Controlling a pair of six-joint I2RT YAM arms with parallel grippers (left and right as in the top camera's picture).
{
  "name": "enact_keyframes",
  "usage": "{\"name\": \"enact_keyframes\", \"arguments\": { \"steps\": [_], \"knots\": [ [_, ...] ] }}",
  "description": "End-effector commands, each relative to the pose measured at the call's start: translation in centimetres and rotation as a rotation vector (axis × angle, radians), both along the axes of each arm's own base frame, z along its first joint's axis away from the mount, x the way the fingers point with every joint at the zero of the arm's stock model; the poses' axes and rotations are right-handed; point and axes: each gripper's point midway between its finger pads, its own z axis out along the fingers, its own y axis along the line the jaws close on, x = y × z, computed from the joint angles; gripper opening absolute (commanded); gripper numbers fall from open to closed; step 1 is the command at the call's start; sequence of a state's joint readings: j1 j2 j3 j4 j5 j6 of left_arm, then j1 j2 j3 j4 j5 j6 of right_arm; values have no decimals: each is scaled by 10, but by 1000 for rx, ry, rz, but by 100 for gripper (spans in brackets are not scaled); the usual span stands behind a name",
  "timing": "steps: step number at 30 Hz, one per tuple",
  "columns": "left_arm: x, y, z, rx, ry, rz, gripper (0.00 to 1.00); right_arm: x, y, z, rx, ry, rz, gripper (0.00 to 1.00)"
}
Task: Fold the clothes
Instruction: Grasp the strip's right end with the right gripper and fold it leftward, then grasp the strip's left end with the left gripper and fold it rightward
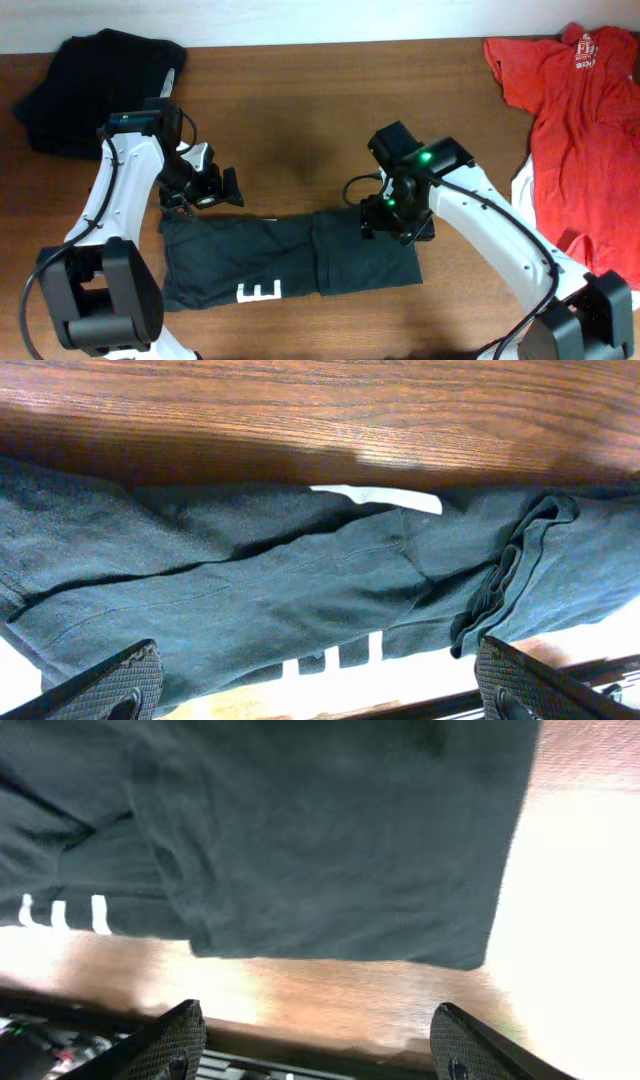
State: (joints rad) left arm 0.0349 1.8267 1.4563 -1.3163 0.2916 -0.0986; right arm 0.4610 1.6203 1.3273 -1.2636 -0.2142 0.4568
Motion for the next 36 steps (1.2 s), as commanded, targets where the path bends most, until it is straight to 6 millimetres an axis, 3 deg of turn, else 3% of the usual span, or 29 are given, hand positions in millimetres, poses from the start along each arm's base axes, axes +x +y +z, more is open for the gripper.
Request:
{"name": "enact_keyframes", "arguments": {
  "steps": [1, 2, 3, 9, 11, 13, 15, 18, 23, 25, 27, 28, 30, 33, 36],
  "knots": [
    [-3, 16, -3, 89, 10, 1, 99, 7, -7, -1, -33, -42, 32, 80],
    [-5, 32, -5, 148, 22, 18, 99, 11, -15, -3, -83, -64, 31, 92],
    [-7, 60, -6, 214, 36, 79, 99, 17, -28, -4, -156, -97, 29, 99],
    [-40, 136, -2, 118, 104, 316, 99, 34, -97, -3, -163, -55, -126, 99],
    [-48, 134, -5, 64, 119, 319, 99, 37, -104, -3, -137, -53, -161, 99],
    [-58, 121, -22, 22, 147, 286, 99, 43, -108, -3, -130, -75, -146, 98],
    [-68, 97, -52, -68, 146, 249, 99, 44, -107, -3, -128, -82, -130, 99],
    [-75, 72, -69, -163, 128, 215, 99, 45, -107, -3, -127, -88, -104, 99],
    [-84, 60, -88, -161, 129, 181, 98, 44, -106, -3, -119, -85, -105, 99],
    [-86, 53, -94, -159, 128, 157, 79, 44, -106, -3, -119, -85, -106, 99],
    [-88, 48, -96, -157, 132, 136, 67, 44, -106, -3, -119, -85, -106, 99],
    [-87, 46, -96, -156, 131, 125, 51, 44, -106, -3, -120, -85, -108, 99],
    [-86, 45, -97, -153, 128, 125, 1, 42, -106, -3, -121, -78, -108, 99],
    [-75, 50, -89, -139, 117, 151, 0, 40, -107, -3, -123, -67, -107, 99],
    [-53, 57, -52, -94, 87, 177, 1, 36, -107, -3, -126, -53, -106, 99]
  ]
}}
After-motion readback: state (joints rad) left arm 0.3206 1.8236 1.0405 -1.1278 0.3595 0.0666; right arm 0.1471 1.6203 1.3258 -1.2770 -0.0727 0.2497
